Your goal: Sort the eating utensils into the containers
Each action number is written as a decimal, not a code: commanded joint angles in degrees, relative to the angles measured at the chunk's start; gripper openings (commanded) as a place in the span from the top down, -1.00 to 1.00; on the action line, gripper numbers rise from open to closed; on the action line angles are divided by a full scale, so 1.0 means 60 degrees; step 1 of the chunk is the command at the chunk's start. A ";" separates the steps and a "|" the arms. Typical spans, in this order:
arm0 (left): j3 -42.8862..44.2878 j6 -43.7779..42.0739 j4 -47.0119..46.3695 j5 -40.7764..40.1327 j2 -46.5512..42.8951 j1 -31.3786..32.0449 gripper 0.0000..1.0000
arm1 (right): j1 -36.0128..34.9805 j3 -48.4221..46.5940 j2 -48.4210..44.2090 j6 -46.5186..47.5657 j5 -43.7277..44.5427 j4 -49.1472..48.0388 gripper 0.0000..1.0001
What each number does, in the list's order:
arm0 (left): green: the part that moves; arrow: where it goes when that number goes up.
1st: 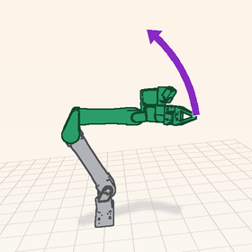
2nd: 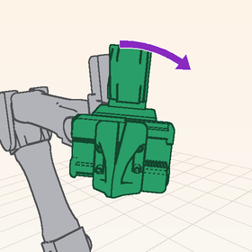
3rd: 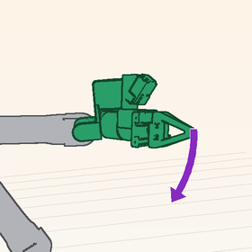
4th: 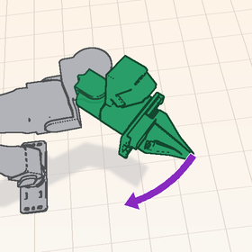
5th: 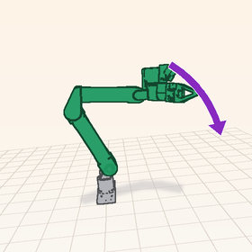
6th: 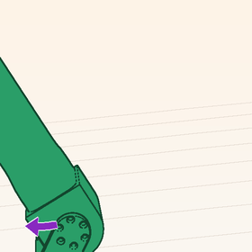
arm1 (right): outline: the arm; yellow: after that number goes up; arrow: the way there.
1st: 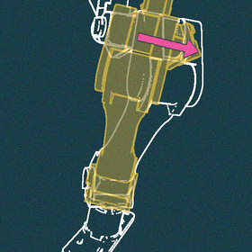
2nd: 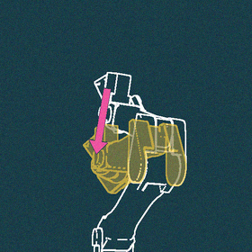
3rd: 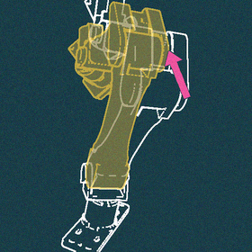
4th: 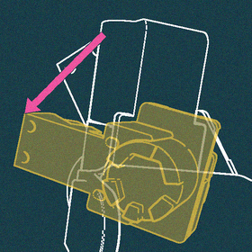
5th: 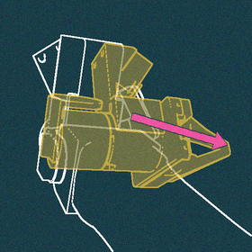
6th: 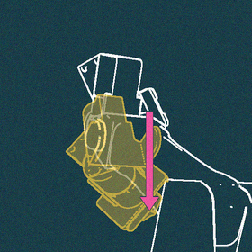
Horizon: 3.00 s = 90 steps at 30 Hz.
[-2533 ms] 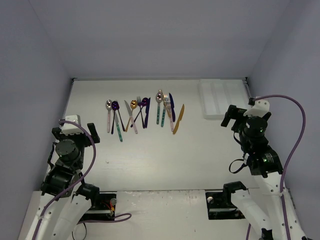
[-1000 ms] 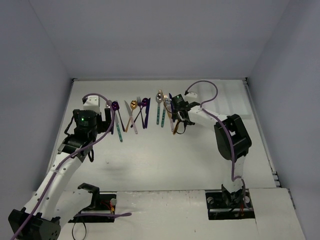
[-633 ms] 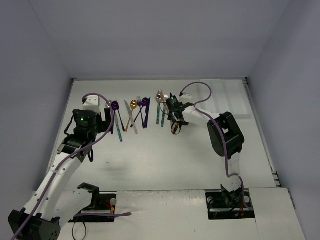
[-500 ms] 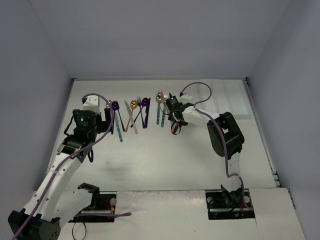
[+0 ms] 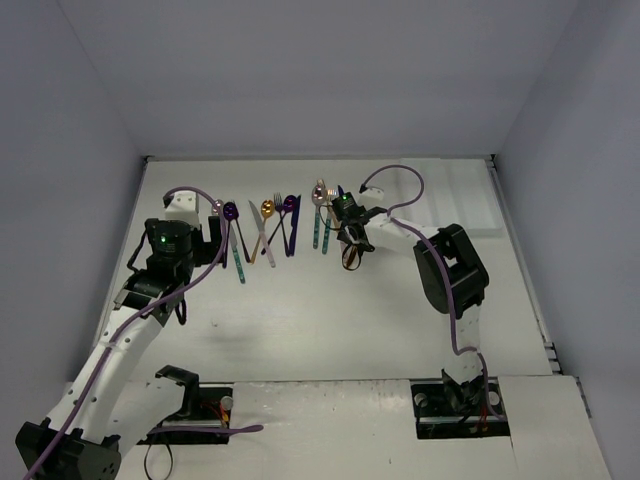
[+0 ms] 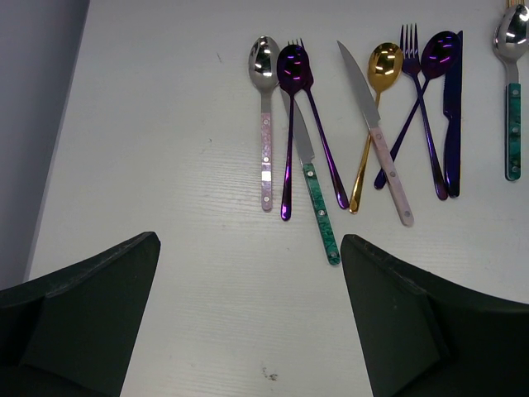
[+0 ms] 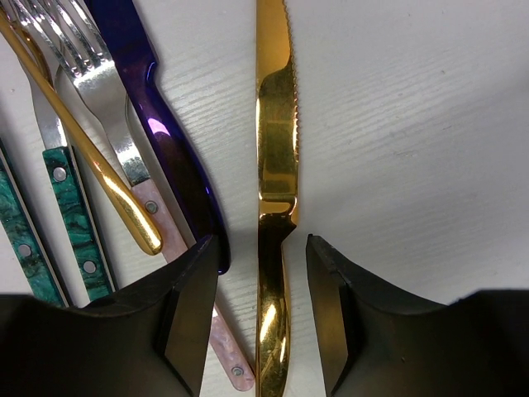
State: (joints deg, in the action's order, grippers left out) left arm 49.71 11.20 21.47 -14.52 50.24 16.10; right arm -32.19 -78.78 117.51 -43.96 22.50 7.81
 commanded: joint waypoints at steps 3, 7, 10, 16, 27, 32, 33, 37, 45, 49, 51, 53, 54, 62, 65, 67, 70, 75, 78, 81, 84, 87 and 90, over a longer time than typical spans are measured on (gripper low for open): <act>0.0064 0.0155 -0.0356 0.0047 -0.0175 -0.0066 -0.79 | -0.0041 0.0376 -0.0325 0.0078 0.0014 0.0480 0.14; 0.0064 0.0155 -0.0343 0.0047 -0.0211 -0.0074 -0.79 | -0.0041 0.0438 -0.0446 0.0095 0.0000 0.0471 0.15; 0.0064 0.0155 -0.0350 0.0033 -0.0242 -0.0075 -0.79 | -0.0011 0.0467 -0.0516 0.0117 0.0005 0.0424 0.16; 0.0064 0.0154 -0.0345 0.0048 -0.0245 -0.0076 -0.79 | -0.0026 0.0237 -0.0618 0.0375 -0.0115 0.0369 0.14; 0.0064 0.0140 -0.0342 0.0047 -0.0279 -0.0076 -0.79 | 0.0040 0.0217 -0.0630 0.0164 0.0234 0.0251 0.18; 0.0049 0.0125 -0.0356 0.0047 -0.0243 -0.0076 -0.79 | 0.0032 0.0351 -0.1075 0.0118 0.0277 -0.0096 0.22; 0.0050 0.0125 -0.0356 0.0047 -0.0243 -0.0076 -0.79 | 0.0033 0.0339 -0.1159 0.0181 0.0308 -0.0158 0.22; 0.0050 0.0125 -0.0356 0.0048 -0.0243 -0.0076 -0.79 | 0.0047 0.0166 -0.1333 0.0296 0.0395 -0.0188 0.20; 0.0043 0.0111 -0.0336 0.0062 -0.0243 -0.0090 -0.79 | 0.0170 -0.0012 -0.1061 0.0198 0.0382 -0.0202 0.18; 0.0031 0.0121 -0.0331 0.0062 -0.0243 -0.0090 -0.79 | 0.0252 0.0063 -0.0803 -0.0053 0.0439 -0.0202 0.19; 0.0032 0.0111 -0.0342 0.0074 -0.0243 -0.0090 -0.79 | 0.0252 0.0063 -0.0683 -0.0096 0.0428 -0.0191 0.20; 0.0034 0.0111 -0.0342 0.0077 -0.0244 -0.0090 -0.79 | 0.0252 0.0063 -0.0540 -0.0128 0.0334 -0.0202 0.21; 0.0021 0.0111 -0.0342 0.0077 -0.0257 -0.0090 -0.79 | 0.0252 0.0063 -0.0500 -0.0129 0.0295 -0.0202 0.21; 0.0023 0.0125 -0.0342 0.0121 -0.0284 -0.0134 -0.79 | 0.0179 0.0063 -0.0352 0.0038 -0.0108 -0.0202 0.23; 0.0027 0.0140 -0.0342 0.0128 -0.0294 -0.0149 -0.79 | 0.0172 0.0151 -0.0381 0.0127 -0.0249 -0.0195 0.24; 0.0020 0.0140 -0.0342 0.0136 -0.0288 -0.0149 -0.79 | 0.0164 0.0276 -0.0396 0.0151 -0.0372 -0.0188 0.25; 0.0031 0.0151 -0.0342 0.0150 -0.0312 -0.0149 -0.79 | 0.0153 0.0448 -0.0396 0.0179 -0.0580 -0.0188 0.30; 0.0012 0.0140 -0.0350 0.0165 -0.0316 -0.0149 -0.79 | 0.0150 0.0855 -0.0575 0.0321 -0.0914 -0.0144 0.43; 0.0006 0.0140 -0.0342 0.0179 -0.0316 -0.0135 -0.79 | 0.0151 0.0987 -0.0646 0.0481 -0.0920 -0.0072 0.56; 0.0009 0.0151 -0.0342 0.0190 -0.0316 -0.0149 -0.79 | 0.0186 0.0990 -0.0715 0.0825 -0.0857 0.0260 0.79; 0.0015 0.0154 -0.0327 0.0199 -0.0331 -0.0139 -0.79 | 0.0290 0.1049 -0.0897 0.1539 -0.0860 0.0451 0.94; 0.0012 0.0155 -0.0342 0.0222 -0.0337 -0.0149 -0.79 | 0.0527 0.1175 -0.1203 0.2523 -0.0963 0.0500 1.00; 0.0006 0.0169 -0.0342 0.0282 -0.0331 -0.0149 -0.79 | 0.0840 0.1135 -0.1333 0.4019 -0.1481 0.0492 1.00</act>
State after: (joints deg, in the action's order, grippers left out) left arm 48.95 11.22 21.65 -13.39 48.96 15.62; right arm -29.89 -72.68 113.34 -32.42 16.68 6.16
